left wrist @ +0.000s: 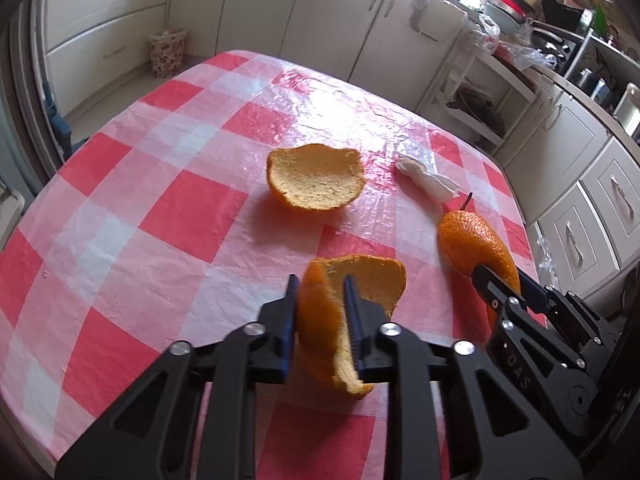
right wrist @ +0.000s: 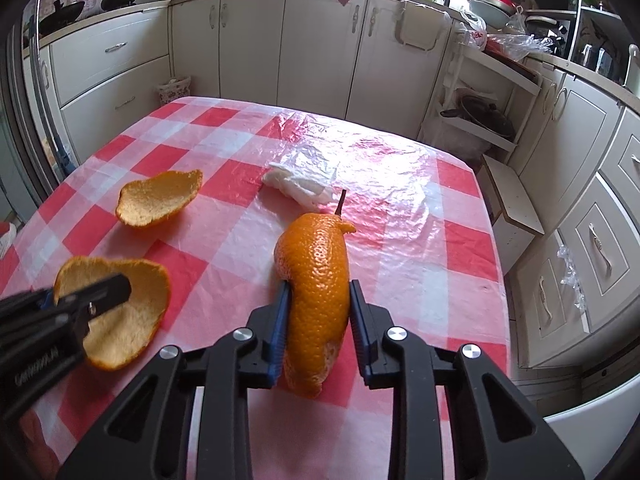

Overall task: Collect trash
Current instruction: 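Close the right gripper on the whole orange while the left grasps a peel half, then carry the orange and peel half with both grippers over the yellow bucket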

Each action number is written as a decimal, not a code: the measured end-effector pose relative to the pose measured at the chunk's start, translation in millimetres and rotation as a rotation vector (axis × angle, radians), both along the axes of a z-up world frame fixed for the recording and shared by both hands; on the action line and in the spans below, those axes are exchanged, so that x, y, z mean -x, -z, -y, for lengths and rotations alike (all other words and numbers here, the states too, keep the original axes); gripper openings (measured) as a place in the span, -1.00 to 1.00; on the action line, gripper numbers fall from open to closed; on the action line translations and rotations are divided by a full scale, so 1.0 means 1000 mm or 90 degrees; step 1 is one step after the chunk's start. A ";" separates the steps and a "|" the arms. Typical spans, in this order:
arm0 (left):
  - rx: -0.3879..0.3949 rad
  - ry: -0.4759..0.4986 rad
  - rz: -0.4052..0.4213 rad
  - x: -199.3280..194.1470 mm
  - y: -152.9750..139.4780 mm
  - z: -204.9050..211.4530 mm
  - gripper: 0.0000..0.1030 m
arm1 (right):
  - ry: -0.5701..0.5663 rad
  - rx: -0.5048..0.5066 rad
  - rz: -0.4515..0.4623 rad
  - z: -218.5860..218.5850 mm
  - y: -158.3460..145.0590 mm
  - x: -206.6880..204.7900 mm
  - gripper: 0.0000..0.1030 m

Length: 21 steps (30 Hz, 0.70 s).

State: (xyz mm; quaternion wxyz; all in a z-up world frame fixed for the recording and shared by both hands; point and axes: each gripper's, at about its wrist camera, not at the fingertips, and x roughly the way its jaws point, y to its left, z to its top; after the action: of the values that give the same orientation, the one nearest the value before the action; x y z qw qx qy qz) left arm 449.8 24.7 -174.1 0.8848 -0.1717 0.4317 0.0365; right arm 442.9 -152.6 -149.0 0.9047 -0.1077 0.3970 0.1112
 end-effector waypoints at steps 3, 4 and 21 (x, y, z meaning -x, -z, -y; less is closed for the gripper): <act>-0.009 0.018 0.017 0.004 -0.006 0.006 -0.75 | -0.005 0.010 0.007 0.004 -0.003 0.009 -0.44; -0.011 0.023 0.022 0.005 -0.007 0.009 -0.76 | -0.007 0.016 0.010 0.006 -0.005 0.013 -0.44; -0.029 0.133 0.140 0.049 -0.044 0.064 -0.77 | -0.006 0.101 0.043 0.066 -0.023 0.096 -0.44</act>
State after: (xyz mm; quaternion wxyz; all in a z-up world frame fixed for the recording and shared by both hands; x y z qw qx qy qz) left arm 401.2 -38.9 -129.8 0.9295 -0.1084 0.3467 -0.0647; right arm 347.3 -219.0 -126.3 0.9056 -0.1849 0.3733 0.0800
